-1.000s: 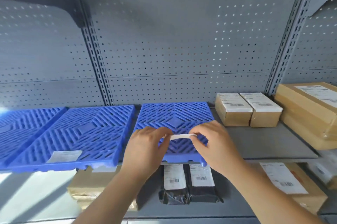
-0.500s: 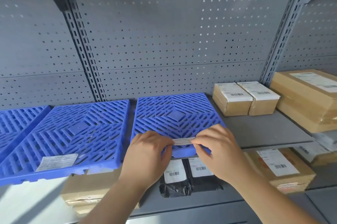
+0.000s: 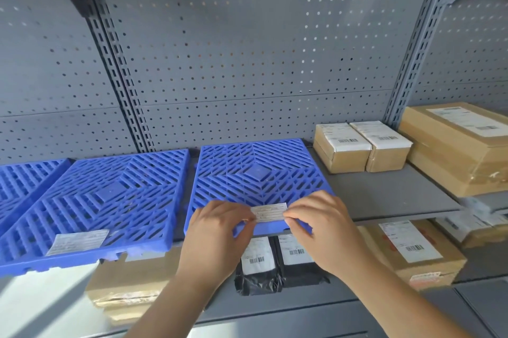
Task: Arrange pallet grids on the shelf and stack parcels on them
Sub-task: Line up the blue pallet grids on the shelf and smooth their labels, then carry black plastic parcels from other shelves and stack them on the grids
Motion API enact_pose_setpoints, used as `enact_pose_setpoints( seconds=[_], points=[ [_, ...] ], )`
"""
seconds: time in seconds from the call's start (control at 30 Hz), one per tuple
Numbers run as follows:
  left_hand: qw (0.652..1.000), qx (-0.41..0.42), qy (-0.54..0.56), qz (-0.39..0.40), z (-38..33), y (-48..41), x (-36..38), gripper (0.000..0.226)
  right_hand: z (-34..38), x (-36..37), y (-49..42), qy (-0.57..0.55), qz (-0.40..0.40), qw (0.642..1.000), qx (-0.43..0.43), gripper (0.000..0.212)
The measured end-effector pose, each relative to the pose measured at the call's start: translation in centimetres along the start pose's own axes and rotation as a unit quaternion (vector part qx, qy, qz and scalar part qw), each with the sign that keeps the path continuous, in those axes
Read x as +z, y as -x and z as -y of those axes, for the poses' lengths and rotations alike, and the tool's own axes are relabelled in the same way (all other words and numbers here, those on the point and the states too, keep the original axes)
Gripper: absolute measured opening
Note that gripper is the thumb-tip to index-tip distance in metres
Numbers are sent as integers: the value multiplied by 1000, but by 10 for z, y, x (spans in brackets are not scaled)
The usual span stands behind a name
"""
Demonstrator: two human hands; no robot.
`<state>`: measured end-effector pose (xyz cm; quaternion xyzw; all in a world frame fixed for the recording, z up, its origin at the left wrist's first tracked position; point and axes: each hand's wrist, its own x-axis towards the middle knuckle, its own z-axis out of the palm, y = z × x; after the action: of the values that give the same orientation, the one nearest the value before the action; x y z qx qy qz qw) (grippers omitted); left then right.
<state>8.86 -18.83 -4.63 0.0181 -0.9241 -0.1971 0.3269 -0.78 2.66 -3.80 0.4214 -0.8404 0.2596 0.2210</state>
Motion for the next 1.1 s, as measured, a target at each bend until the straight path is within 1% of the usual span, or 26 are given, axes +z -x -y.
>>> enact_pose_setpoints(
  seconds=[0.4, 0.57, 0.77, 0.87, 1.0, 1.1],
  points=[
    [999, -37, 13, 13, -8, -2, -1, 7, -3, 2, -2, 1, 4, 1000, 13, 8],
    [999, -38, -16, 29, -13, -7, -3, 5, -1, 2, -3, 2, 5, 1000, 17, 18],
    [999, -30, -16, 17, -23, -8, -9, 7, -1, -3, -2, -2, 7, 1000, 10, 9],
    [1000, -11, -2, 0, -36, -10, -13, 17, -5, -9, 1, -20, -16, 1000, 14, 5],
    [1000, -1, 10, -21, -60, 3, -8, 23, -10, -12, 13, -28, -27, 999, 5, 11],
    [1000, 3, -5, 2, -73, 23, 7, 20, -10, -16, 28, -48, -40, 998, 1, 12]
  ],
)
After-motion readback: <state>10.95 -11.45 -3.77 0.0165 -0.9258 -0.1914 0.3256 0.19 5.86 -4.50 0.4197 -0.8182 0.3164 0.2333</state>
